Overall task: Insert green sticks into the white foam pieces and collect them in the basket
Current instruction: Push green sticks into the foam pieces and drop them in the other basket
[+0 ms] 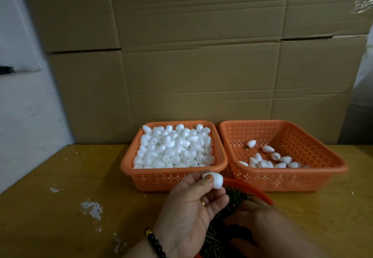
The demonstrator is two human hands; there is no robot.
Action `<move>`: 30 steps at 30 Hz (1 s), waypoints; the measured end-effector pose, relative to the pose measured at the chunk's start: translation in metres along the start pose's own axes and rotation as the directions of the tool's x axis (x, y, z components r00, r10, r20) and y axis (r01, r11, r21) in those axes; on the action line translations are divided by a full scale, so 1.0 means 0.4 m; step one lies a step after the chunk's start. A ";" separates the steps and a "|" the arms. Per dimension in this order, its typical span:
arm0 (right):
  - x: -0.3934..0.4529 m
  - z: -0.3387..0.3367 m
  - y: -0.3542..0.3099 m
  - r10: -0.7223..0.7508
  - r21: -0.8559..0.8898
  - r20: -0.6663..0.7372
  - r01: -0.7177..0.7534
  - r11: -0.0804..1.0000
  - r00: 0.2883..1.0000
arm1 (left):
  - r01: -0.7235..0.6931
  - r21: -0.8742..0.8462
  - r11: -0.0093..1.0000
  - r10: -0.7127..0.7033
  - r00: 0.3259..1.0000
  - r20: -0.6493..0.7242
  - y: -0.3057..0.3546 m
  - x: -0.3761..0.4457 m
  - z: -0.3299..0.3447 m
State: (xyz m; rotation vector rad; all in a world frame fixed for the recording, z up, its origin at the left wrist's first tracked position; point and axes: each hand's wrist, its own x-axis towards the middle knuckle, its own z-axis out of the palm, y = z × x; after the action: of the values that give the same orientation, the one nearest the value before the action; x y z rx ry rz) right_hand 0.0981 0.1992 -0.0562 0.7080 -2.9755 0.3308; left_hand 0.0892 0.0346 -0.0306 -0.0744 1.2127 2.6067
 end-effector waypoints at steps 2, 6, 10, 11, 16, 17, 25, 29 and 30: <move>0.002 -0.003 0.004 -0.008 0.042 -0.037 0.009 0.999 0.999 | -0.001 0.002 1.000 0.001 1.000 -0.001 0.000 0.000 0.000; 0.006 -0.008 0.006 -0.010 0.076 -0.084 0.016 0.997 0.996 | -0.010 -0.003 1.000 0.010 1.000 -0.012 0.002 0.002 0.001; 0.003 -0.018 0.009 0.008 0.144 -0.185 0.019 0.989 0.983 | -0.009 -0.002 1.000 0.009 1.000 -0.009 0.004 0.000 0.001; 0.001 -0.018 0.010 0.018 0.205 -0.231 0.030 0.978 0.973 | -0.007 -0.004 1.000 0.007 1.000 -0.012 0.004 0.000 0.002; -0.008 -0.028 -0.001 0.248 0.602 -0.384 0.037 0.798 0.890 | 0.026 -0.064 0.998 -0.027 1.000 -0.008 0.010 -0.003 0.005; -0.008 -0.032 -0.010 0.294 0.686 -0.380 0.053 0.726 0.877 | 0.037 -0.083 0.996 -0.037 0.999 -0.003 0.012 -0.004 0.005; -0.013 -0.052 -0.033 0.436 0.811 -0.412 0.104 0.576 0.800 | 0.137 -0.200 0.970 -0.130 0.990 0.045 0.019 -0.011 0.004; -0.015 -0.056 -0.042 0.441 0.817 -0.443 0.149 0.557 0.781 | 0.123 -0.191 0.974 -0.116 0.992 0.047 0.020 -0.010 0.003; -0.016 -0.055 -0.044 0.422 0.812 -0.456 0.173 0.557 0.784 | 0.116 -0.176 0.977 -0.109 0.993 0.049 0.019 -0.010 0.003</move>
State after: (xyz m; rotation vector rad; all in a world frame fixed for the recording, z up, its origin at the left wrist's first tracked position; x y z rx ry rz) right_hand 0.1118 0.1917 -0.0321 0.2667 -2.0781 1.6959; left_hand 0.0910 0.0299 -0.0234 -0.1226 0.9303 2.5981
